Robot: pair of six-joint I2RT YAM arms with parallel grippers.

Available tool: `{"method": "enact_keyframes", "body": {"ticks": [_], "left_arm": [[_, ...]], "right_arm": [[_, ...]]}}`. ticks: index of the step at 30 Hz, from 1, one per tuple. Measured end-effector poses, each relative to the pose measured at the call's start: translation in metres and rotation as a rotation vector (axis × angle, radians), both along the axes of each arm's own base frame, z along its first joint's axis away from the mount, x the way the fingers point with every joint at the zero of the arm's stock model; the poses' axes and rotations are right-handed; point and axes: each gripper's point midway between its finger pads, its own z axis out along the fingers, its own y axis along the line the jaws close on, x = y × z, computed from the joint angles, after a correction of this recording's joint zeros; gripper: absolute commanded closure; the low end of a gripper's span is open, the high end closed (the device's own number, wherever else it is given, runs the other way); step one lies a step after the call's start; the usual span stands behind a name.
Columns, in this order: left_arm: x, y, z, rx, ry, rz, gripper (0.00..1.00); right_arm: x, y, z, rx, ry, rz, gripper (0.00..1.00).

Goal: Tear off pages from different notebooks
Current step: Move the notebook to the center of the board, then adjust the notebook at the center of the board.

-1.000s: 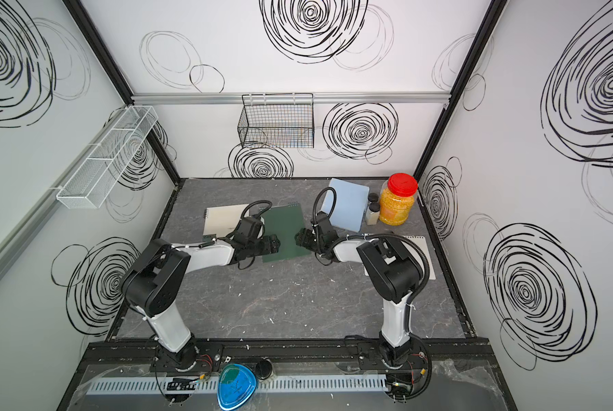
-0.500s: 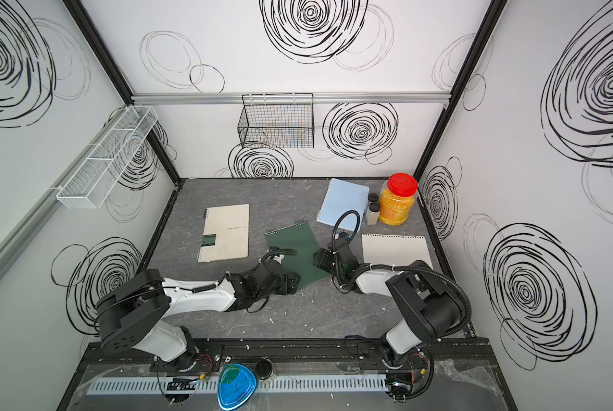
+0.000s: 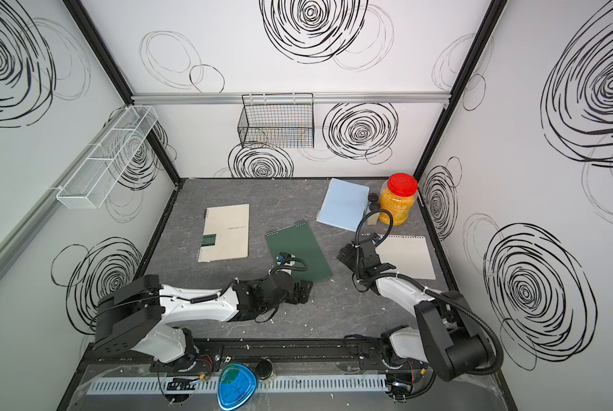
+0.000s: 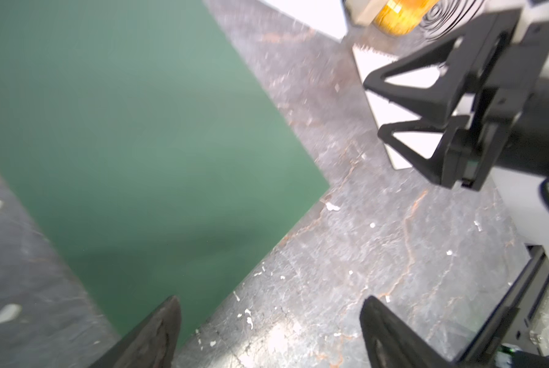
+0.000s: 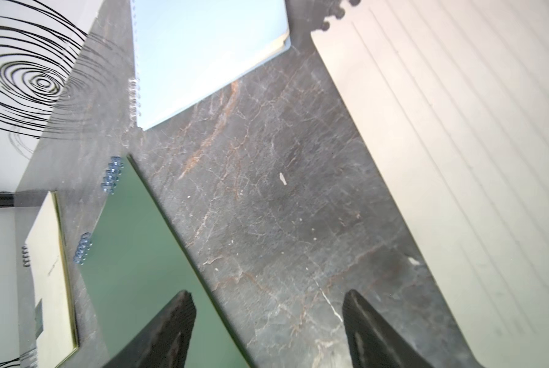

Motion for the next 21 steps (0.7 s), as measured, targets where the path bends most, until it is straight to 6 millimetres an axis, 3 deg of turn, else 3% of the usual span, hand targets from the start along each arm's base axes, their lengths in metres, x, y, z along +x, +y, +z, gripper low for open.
{"method": "enact_keyframes", "body": {"ticks": [5, 10, 15, 21], "left_arm": [[0.025, 0.024, 0.058, -0.055, -0.098, 0.063, 0.07], [0.055, 0.068, 0.087, -0.048, -0.162, 0.159, 0.05], [0.093, 0.108, 0.085, -0.002, -0.146, 0.247, 0.06], [0.137, 0.123, 0.056, 0.078, -0.072, 0.274, 0.07]], "right_arm": [[-0.01, -0.007, 0.024, 0.046, -0.036, -0.048, 0.22], [-0.032, -0.011, 0.023, 0.114, -0.034, -0.095, 0.21], [-0.059, -0.002, 0.002, 0.153, 0.014, -0.079, 0.22], [-0.072, 0.022, -0.003, 0.185, 0.045, -0.021, 0.22]]}}
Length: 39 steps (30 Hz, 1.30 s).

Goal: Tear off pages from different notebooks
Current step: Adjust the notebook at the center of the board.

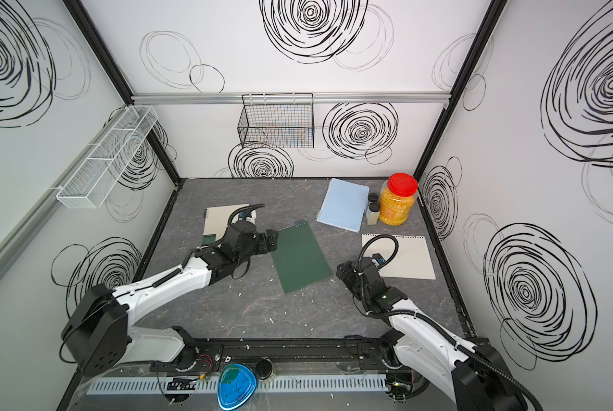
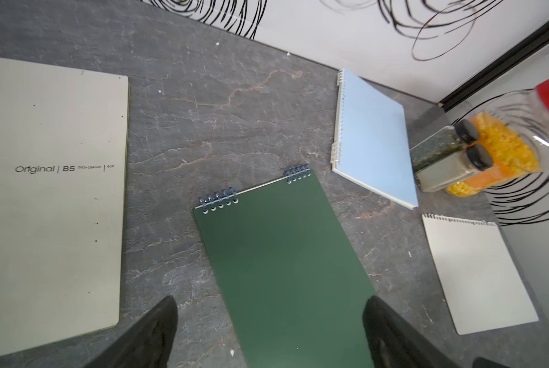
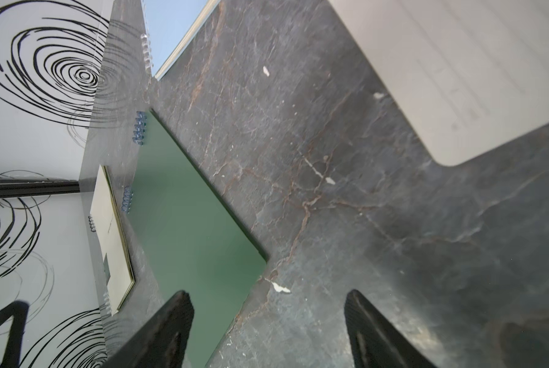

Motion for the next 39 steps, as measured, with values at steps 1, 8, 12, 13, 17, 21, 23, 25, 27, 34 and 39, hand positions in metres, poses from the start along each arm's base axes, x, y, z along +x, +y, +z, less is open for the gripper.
{"method": "enact_keyframes", "body": {"ticks": [1, 8, 12, 13, 17, 21, 23, 25, 27, 34, 39], "left_arm": [[0.009, -0.001, -0.007, 0.009, 0.022, -0.005, 0.07], [0.078, -0.017, -0.046, 0.054, 0.112, -0.036, 0.09], [0.108, -0.024, -0.068, 0.075, 0.15, -0.046, 0.1], [0.111, -0.025, -0.073, 0.08, 0.161, -0.047, 0.1], [0.117, -0.019, -0.101, 0.098, 0.227, -0.042, 0.1], [0.116, -0.02, -0.117, 0.083, 0.264, -0.065, 0.1], [0.114, -0.023, -0.117, 0.059, 0.261, -0.087, 0.1], [0.112, -0.028, -0.116, 0.028, 0.241, -0.111, 0.11], [0.104, -0.031, -0.115, -0.005, 0.227, -0.135, 0.1], [0.06, -0.038, -0.112, -0.081, 0.212, -0.207, 0.1], [0.016, -0.049, -0.111, -0.098, 0.215, -0.256, 0.1]], "right_arm": [[-0.002, 0.005, -0.001, 0.008, 0.003, 0.01, 0.22], [-0.026, 0.032, -0.013, 0.052, 0.035, 0.069, 0.22], [-0.038, 0.04, -0.018, 0.06, 0.039, 0.073, 0.21], [-0.039, 0.041, -0.018, 0.063, 0.037, 0.07, 0.21], [-0.038, 0.042, -0.016, 0.078, 0.029, 0.052, 0.21], [-0.036, 0.045, -0.02, 0.085, 0.033, 0.048, 0.22], [-0.035, 0.047, -0.021, 0.089, 0.032, 0.047, 0.22], [-0.034, 0.049, -0.021, 0.094, 0.028, 0.048, 0.22], [-0.032, 0.051, -0.021, 0.1, 0.025, 0.046, 0.22], [-0.028, 0.051, -0.02, 0.108, 0.015, 0.032, 0.21], [-0.017, 0.04, -0.02, 0.107, 0.012, -0.018, 0.21]]}}
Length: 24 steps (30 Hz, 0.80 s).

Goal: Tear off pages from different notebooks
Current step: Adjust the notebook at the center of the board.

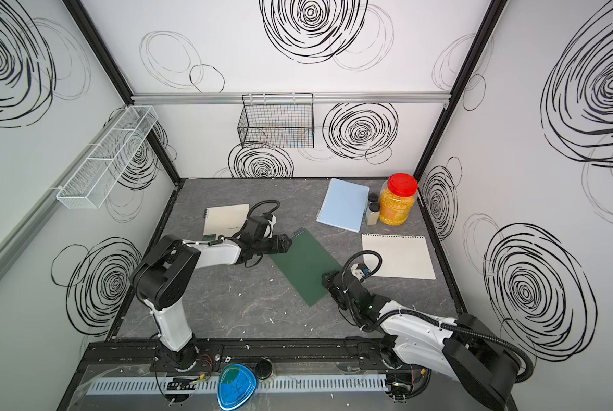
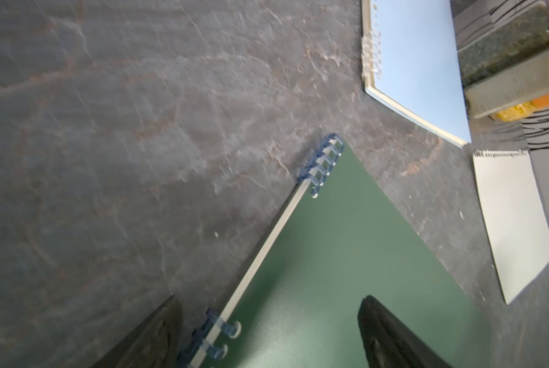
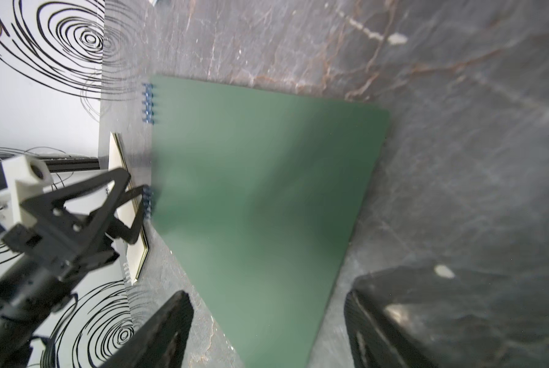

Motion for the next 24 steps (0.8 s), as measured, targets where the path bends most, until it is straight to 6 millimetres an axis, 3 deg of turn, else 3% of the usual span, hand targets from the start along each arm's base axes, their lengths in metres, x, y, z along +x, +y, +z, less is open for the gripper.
{"method": "enact_keyframes", "body": {"ticks": [7, 13, 18, 24], "left_arm": [[-0.067, -0.009, 0.009, -0.01, -0.02, -0.038, 0.09], [-0.108, -0.017, 0.015, -0.04, -0.067, -0.047, 0.08], [-0.129, -0.016, 0.006, -0.032, -0.069, -0.037, 0.08], [-0.128, -0.002, 0.011, -0.026, -0.096, 0.02, 0.08]], "right_arm": [[0.019, -0.041, 0.0, -0.03, -0.016, -0.112, 0.21], [0.022, -0.063, 0.0, -0.105, -0.056, -0.115, 0.19], [0.026, -0.073, -0.002, -0.153, -0.064, -0.101, 0.19], [0.03, -0.076, -0.002, -0.18, -0.054, -0.075, 0.19]]}}
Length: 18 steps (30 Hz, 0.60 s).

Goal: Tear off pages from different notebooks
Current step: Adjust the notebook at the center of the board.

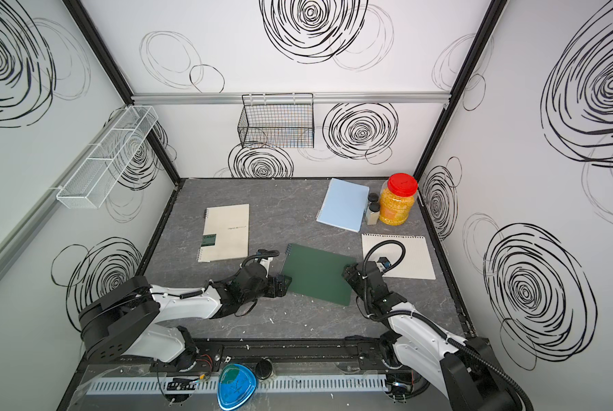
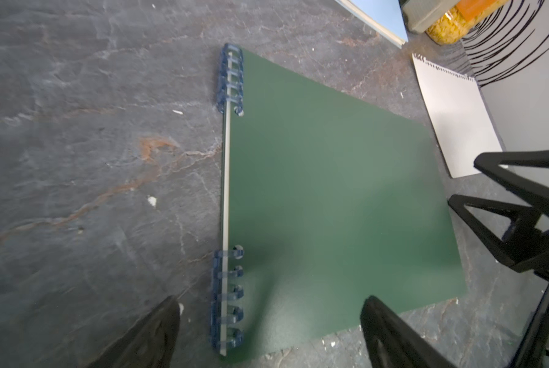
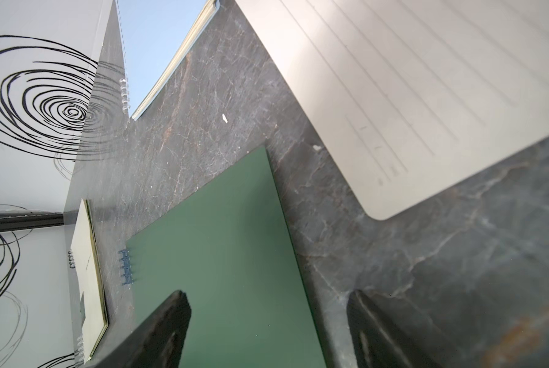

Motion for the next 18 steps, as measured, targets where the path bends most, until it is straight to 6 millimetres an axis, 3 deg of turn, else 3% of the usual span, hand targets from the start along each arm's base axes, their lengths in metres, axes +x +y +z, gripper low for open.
{"method": "enact_keyframes", "body": {"ticks": [7, 18], "left_arm": [[0.004, 0.01, 0.018, -0.021, -0.055, 0.042, 0.06], [0.016, 0.023, 0.007, 0.017, -0.027, 0.084, 0.07]], "right_arm": [[-0.003, 0.009, -0.002, -0.008, 0.008, 0.086, 0.24], [-0.006, 0.035, -0.005, -0.014, 0.034, 0.223, 0.32]]}}
